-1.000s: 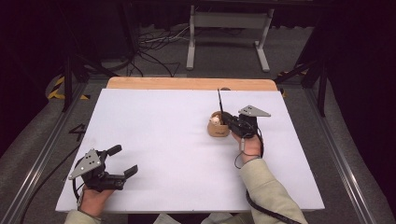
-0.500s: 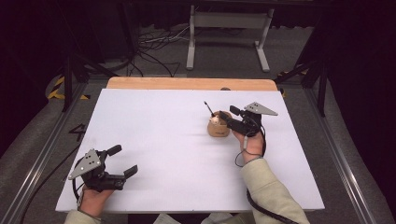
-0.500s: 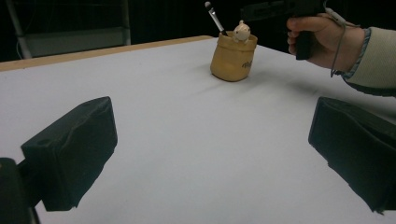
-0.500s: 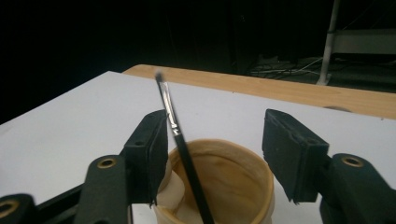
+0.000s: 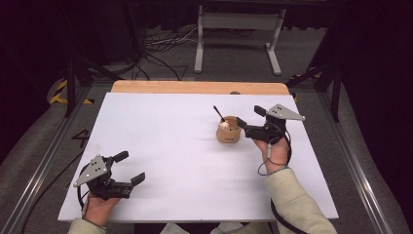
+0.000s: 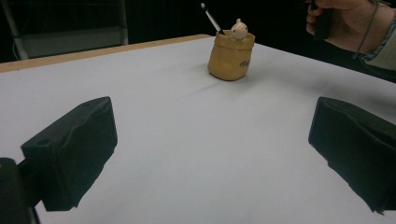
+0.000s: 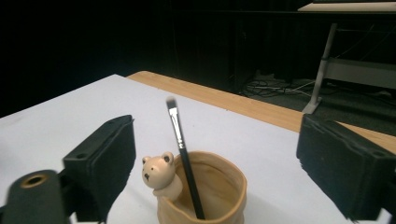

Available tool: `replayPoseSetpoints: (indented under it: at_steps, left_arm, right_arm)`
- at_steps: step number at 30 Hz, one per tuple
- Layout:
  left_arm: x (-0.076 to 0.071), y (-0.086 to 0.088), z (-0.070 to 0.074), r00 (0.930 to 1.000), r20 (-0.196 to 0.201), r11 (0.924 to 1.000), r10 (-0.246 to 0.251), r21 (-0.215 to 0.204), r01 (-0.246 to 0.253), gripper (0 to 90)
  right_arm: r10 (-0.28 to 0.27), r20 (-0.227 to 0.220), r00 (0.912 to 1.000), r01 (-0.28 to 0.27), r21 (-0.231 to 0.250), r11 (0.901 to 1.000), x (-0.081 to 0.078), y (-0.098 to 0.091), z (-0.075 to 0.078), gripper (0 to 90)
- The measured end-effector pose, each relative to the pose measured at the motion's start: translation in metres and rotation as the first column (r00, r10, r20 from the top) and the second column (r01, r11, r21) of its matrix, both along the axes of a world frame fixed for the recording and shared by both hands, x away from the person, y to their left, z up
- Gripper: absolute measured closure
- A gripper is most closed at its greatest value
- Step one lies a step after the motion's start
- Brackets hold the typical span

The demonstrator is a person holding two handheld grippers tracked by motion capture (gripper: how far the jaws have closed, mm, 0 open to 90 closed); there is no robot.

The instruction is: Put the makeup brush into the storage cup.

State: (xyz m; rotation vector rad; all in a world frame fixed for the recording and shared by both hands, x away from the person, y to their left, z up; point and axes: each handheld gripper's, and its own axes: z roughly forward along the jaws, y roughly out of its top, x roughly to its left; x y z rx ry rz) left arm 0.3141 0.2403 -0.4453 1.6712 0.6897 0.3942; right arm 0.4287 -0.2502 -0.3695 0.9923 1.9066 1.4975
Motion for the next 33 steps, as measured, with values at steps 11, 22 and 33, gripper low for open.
replayPoseSetpoints:
  at_steps: [11,22,33]
  left_arm:
    - [-0.002,0.002,-0.001,1.0,0.002,1.0,0.005,0.006,-0.005,1.9]
    - [-0.005,0.003,0.0,0.9999,0.007,0.9999,0.008,0.01,-0.008,1.8]
    - [-0.006,0.002,0.001,1.0,0.006,1.0,-0.008,-0.006,0.008,1.7]
  right_arm:
    - [0.086,0.004,0.9963,-0.086,0.013,0.9962,-0.024,-0.027,0.008,3.2]
    - [0.121,-0.01,0.9926,-0.121,-0.015,0.9925,-0.049,-0.049,0.009,0.9]
    - [0.133,0.015,0.991,-0.133,-0.038,0.9904,-0.068,-0.067,-0.003,0.0]
